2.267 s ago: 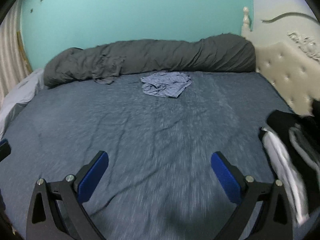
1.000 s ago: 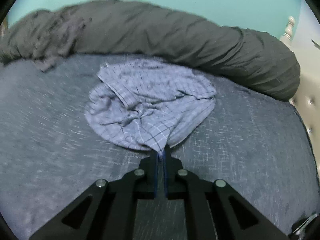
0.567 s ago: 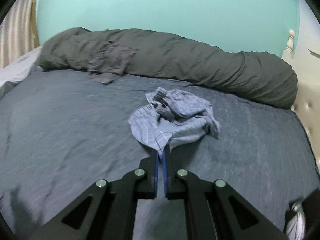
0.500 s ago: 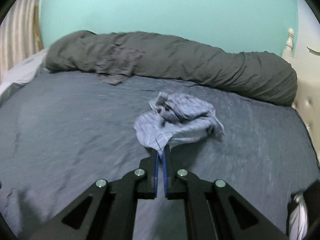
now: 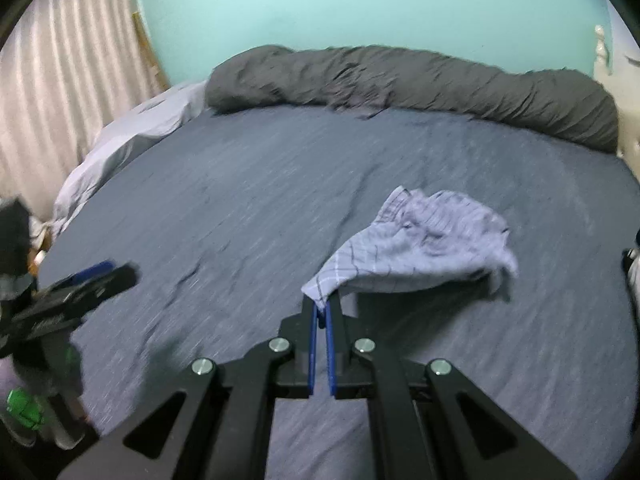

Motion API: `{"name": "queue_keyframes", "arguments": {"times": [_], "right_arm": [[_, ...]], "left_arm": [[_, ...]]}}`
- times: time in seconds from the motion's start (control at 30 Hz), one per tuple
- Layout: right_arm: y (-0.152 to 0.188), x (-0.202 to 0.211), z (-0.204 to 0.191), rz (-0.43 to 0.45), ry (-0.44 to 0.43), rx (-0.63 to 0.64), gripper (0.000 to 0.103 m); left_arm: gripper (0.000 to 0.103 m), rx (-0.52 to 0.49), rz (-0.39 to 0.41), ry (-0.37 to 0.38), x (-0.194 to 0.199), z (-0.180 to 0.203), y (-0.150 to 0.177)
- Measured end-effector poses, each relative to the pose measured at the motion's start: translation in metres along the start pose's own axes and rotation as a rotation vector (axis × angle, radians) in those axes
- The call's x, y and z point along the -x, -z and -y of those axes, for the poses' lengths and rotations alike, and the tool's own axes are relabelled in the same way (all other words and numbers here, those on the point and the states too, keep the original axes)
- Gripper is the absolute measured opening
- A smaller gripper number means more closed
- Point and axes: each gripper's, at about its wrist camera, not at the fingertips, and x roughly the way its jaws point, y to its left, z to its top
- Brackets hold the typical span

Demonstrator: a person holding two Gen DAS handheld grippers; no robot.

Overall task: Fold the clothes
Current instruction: 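Lift the plaid shorts with the right tool and drag them toward the left tool, then grasp the shorts with the left tool while the right tool releases them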

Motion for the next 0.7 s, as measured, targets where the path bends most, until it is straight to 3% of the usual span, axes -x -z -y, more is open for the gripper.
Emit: {"name": "queue_keyframes", "arguments": {"times": [0.23, 0.43, 0.7], "right_arm": [[0.054, -0.034, -0.027, -0.09, -0.089, -0.083, 0.003], [0.071, -0.046, -0.008, -0.123, -0.092, -0.106, 0.005], [0.062, -0.025, 0.062, 0.033, 0.02, -0.214, 0.017]], "left_arm": [[0.103, 0.002, -0.039, 0.03, -0.022, -0.01, 0.029], [0.103, -0.026, -0.086, 0.027, -0.059, -0.016, 0.04], [0.103, -0.033, -0.099, 0.058, -0.1, 0.0, 0.019]]}}
